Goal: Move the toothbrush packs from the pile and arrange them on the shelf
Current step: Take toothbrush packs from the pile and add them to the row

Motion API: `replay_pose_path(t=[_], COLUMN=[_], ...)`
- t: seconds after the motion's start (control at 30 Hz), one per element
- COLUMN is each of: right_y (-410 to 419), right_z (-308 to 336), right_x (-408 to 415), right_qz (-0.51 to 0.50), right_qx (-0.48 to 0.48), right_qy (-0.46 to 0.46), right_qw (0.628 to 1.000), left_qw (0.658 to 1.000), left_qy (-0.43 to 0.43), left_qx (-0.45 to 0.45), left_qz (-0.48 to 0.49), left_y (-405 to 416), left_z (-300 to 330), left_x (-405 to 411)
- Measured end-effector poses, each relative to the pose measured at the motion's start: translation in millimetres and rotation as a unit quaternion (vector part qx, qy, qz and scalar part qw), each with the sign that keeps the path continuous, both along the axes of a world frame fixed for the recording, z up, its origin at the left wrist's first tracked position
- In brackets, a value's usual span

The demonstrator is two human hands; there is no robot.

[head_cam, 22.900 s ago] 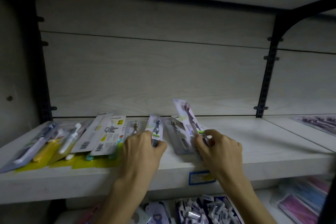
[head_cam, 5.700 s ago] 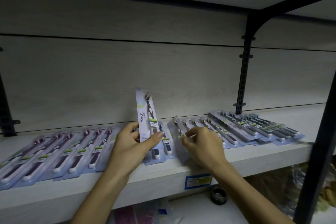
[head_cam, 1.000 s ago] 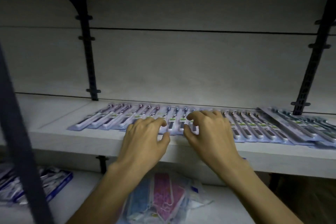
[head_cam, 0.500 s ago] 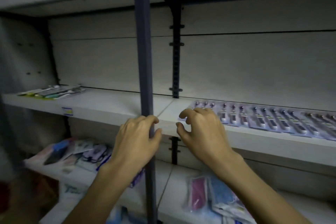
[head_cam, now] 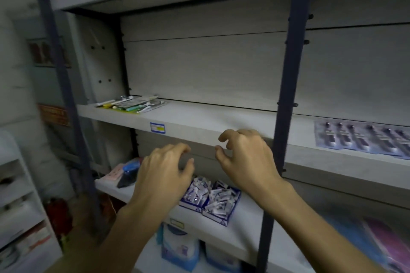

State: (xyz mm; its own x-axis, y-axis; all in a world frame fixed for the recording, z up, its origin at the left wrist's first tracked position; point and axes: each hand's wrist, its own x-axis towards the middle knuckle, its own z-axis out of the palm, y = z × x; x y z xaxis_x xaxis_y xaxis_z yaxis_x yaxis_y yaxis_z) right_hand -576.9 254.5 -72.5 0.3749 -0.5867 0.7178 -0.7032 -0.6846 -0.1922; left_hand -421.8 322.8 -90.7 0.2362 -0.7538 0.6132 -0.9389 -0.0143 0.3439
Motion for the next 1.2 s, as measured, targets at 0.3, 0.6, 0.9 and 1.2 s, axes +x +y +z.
replay_pose_path(t=[0.3, 0.6, 0.9, 1.2], right_y=[-68.7, -157.3, -211.2, -250.8], right_z=[-0.7, 14.4, 12.2, 4.7], right_x=[104.8, 220.7, 334.2, 457.7], right_qz=[-0.001, -0.004, -0.019, -0.098], right_qx=[0.006, 0.021, 0.039, 0.081], right_qy=[0.009, -0.006, 0.02, 0.012], right_qw=[1.0, 1.0, 0.999, 0.992], left_qw=[1.0, 0.999, 0.999, 0.997], left_qy=[0.004, 0.01, 0.016, 0.018], left_qx=[-0.005, -0.011, -0.018, -0.037], left_qz=[0.026, 0.039, 0.02, -0.064], left_y=[-61.7, -147.7, -213.1, -273.9], left_z=[-1.9, 20.8, 11.7, 12.1], left_x=[111.5, 228.5, 342.7, 473.7])
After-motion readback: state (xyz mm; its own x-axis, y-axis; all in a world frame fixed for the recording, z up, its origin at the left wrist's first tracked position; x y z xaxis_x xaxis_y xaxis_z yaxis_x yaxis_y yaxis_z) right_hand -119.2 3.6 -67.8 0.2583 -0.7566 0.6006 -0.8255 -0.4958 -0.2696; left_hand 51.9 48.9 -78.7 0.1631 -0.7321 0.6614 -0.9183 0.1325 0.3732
